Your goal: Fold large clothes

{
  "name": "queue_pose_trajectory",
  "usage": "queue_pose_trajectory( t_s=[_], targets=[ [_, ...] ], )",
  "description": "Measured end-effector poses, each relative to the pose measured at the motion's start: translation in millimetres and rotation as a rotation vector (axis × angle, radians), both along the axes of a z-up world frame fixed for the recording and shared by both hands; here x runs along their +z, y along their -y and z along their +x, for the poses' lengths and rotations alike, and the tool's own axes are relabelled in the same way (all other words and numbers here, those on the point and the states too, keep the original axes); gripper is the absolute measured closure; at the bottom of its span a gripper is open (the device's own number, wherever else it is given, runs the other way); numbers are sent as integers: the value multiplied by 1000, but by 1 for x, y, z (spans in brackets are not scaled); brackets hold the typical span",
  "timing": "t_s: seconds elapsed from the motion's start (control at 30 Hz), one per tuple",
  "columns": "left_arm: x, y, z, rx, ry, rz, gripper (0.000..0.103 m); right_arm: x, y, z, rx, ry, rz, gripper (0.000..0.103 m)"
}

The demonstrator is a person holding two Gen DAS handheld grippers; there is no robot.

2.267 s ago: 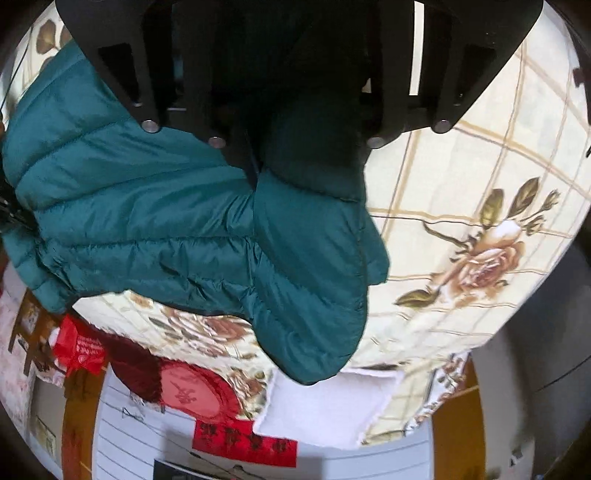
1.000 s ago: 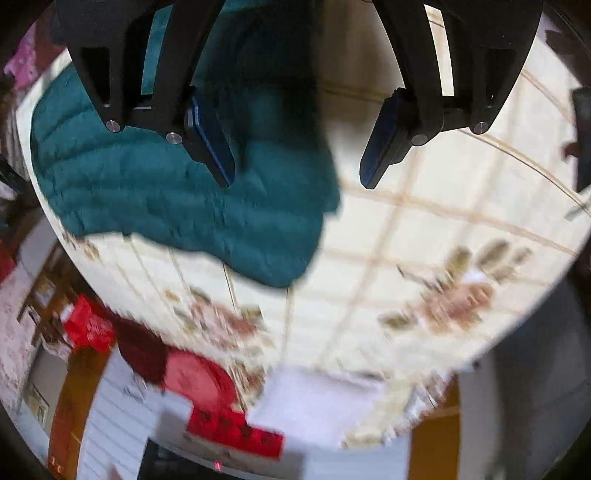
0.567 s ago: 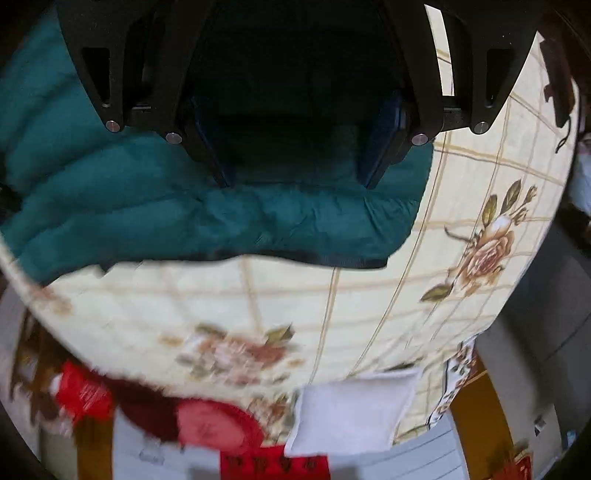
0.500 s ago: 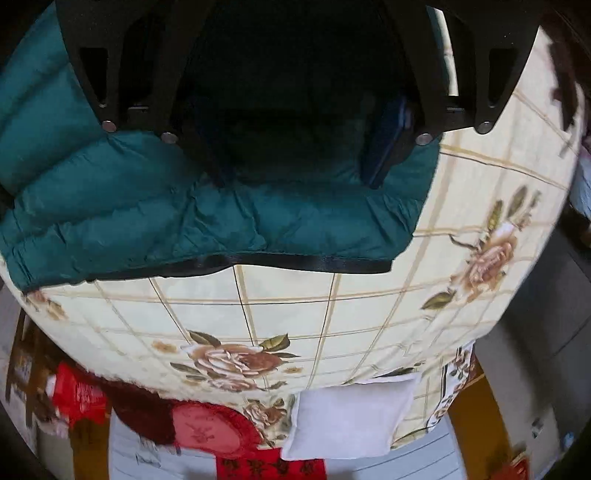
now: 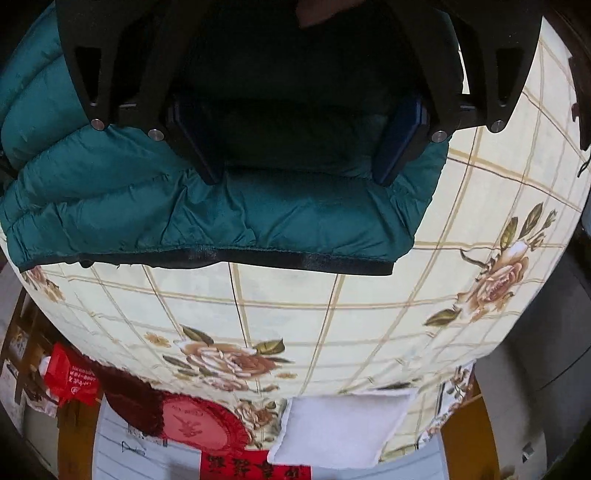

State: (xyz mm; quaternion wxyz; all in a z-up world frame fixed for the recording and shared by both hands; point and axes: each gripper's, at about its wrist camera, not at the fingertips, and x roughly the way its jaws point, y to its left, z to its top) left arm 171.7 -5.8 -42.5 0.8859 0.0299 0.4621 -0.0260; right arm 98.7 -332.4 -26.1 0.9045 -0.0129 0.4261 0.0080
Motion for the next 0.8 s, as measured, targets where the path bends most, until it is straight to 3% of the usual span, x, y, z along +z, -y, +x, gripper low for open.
queue_pose_trajectory(
  t_s=[0.1, 0.23, 0.4, 0.57, 0.67, 0.8],
  targets=[
    [2, 4, 3, -6, -37, 36, 18, 12, -3, 0, -47, -48, -36, 1],
    [22, 2, -21, -20, -12, 33, 18, 52, -10, -43, -41, 22, -35, 1],
    [56, -2, -111, -79, 59, -39, 18, 90, -25, -136, 38, 94, -95, 1],
    [57, 2, -197, -99, -40, -94, 18, 107, -22, -233, 34, 181, -28, 1],
    [63, 12, -235, -79, -58, -64, 18, 106, -21, -270, 0, 189, -17, 1],
    [83, 20, -278, -78, -15, -72, 18, 109, -23, -304, -25, 198, -31, 1]
  ],
)
